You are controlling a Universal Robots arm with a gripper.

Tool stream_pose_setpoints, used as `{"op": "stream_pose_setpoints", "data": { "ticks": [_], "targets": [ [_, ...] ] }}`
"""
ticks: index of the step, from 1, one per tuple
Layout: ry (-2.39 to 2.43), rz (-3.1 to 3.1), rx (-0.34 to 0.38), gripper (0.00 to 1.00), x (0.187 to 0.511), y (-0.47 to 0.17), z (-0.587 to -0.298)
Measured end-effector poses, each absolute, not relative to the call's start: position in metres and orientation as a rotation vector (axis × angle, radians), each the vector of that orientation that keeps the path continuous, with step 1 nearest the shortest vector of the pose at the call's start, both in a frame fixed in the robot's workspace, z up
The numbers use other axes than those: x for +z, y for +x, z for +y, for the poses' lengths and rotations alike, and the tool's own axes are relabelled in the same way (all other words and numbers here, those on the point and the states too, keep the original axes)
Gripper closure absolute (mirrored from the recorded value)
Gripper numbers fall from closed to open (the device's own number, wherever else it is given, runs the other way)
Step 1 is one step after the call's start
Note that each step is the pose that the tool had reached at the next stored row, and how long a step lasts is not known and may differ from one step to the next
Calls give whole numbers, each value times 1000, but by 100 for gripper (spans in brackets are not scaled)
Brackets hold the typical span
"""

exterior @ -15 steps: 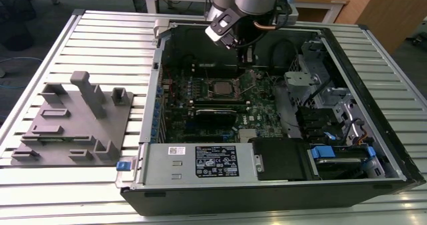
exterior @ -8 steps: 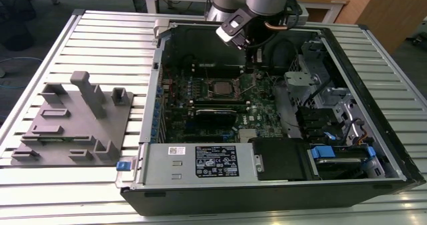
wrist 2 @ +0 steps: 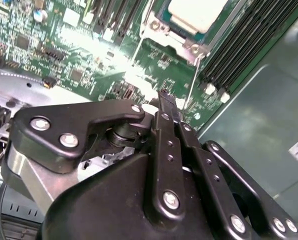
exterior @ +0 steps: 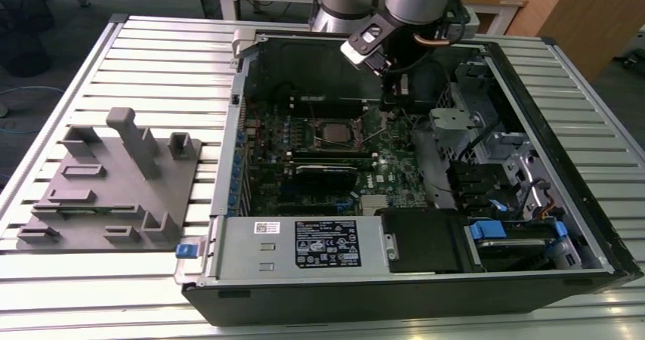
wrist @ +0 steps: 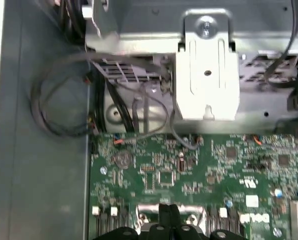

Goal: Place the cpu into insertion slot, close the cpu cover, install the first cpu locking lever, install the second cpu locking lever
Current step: 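Close the cpu cover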

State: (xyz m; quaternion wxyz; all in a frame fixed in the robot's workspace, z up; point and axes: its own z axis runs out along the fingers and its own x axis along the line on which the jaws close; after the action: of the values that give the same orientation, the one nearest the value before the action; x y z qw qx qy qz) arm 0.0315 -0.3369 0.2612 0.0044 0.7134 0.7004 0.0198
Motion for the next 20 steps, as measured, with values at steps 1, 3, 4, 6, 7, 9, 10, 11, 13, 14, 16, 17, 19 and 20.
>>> {"op": "stream_pose_setpoints", "data": {
  "ticks": [1, 3, 4, 6, 7, 9, 10, 11, 13, 14, 16, 17, 19, 20],
  "targets": [
    [2235, 2194, 62, 89, 261, 33, -337],
    [2235, 2195, 62, 89, 261, 37, -337],
    [2235, 2194, 62, 89, 261, 39, -337],
    [2235, 2194, 62, 89, 261, 42, -337],
    [2235, 2194, 62, 89, 261, 44, -337],
    [2235, 2195, 62, 89, 261, 47, -337],
    [2235, 2194, 62, 89, 261, 48, -337],
    [2235, 2194, 62, 89, 261, 50, -337],
    [2235, 2194, 62, 89, 261, 51, -337],
    [2235, 2194, 62, 89, 261, 51, -337],
    [2235, 2194, 62, 89, 261, 51, -337],
    [2235, 2194, 62, 89, 261, 51, -337],
    [2235, 2194, 62, 89, 261, 51, -337],
    [2235, 2195, 62, 89, 260, 51, -337]
  ]
}}
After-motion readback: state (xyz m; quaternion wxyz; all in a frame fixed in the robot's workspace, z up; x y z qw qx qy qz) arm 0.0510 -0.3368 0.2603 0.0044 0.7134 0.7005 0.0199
